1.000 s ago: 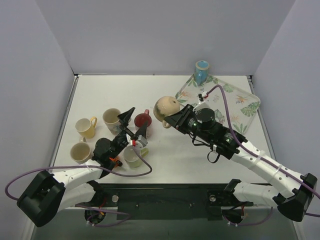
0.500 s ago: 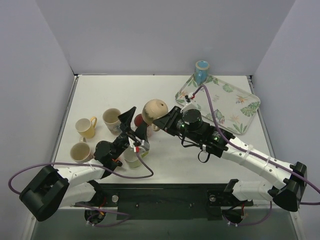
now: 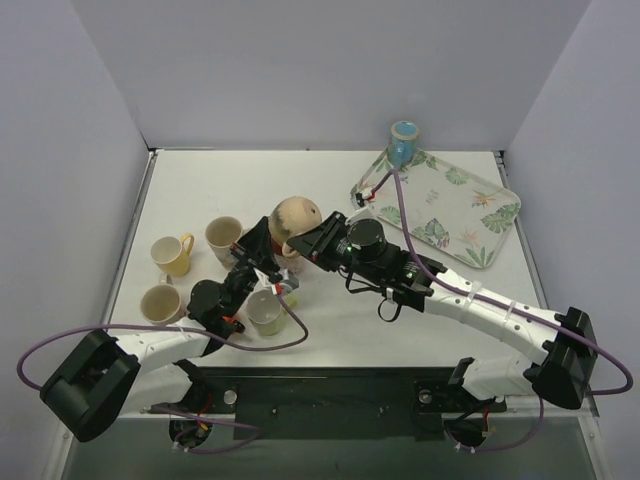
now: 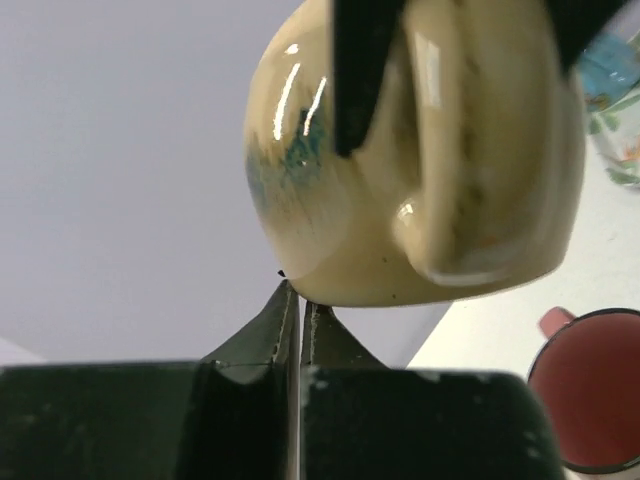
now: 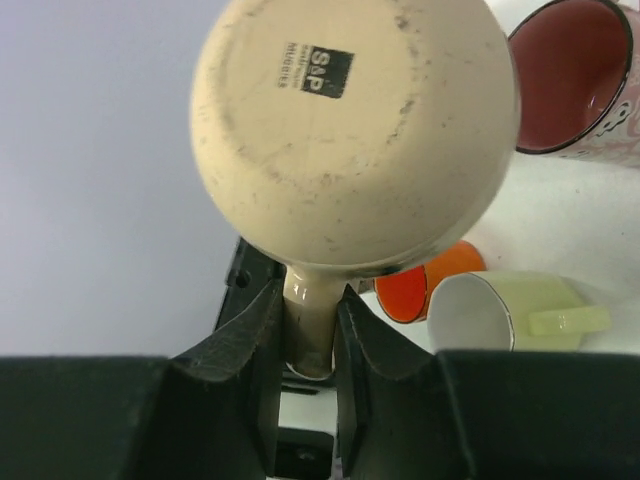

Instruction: Turn the mug right side up

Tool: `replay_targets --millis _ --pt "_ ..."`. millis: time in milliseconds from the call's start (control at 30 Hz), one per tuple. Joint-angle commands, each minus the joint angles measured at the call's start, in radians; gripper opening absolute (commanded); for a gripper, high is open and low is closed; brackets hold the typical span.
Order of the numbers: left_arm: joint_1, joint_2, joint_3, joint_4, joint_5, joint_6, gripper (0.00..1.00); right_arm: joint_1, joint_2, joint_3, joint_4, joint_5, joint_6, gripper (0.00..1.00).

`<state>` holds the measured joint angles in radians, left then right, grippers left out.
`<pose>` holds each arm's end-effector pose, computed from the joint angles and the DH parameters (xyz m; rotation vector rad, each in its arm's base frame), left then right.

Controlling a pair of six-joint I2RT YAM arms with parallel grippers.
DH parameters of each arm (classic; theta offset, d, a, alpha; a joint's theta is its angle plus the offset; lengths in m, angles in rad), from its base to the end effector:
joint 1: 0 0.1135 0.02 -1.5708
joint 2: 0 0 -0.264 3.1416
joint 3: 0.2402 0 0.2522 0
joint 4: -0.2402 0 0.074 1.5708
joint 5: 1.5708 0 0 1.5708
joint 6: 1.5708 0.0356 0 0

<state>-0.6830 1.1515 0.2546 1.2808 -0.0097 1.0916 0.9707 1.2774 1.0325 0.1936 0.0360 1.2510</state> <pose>0.1661 -0.1347 0.2417 0.9208 0.7610 0.3650 0.1735 0.2512 0.3594 0.2988 1.8845 1.6087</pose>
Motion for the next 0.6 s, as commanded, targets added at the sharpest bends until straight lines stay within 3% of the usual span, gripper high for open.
replay_targets --millis 0,333,567 --pt "-0.03 -0.053 0.015 0.362 0.088 -0.015 0.0 0.03 0.043 0.026 0.193 -0.099 -0.001 0.0" --pt "-0.03 -0.069 -0.025 0.362 0.166 0.056 0.02 0.011 0.045 0.035 0.188 -0.093 -0.016 0.0" --pt "-0.013 -0.062 -0.006 0.321 0.1 -0.03 0.03 -0.035 -0.016 -0.018 0.107 0.004 -0.078 0.0"
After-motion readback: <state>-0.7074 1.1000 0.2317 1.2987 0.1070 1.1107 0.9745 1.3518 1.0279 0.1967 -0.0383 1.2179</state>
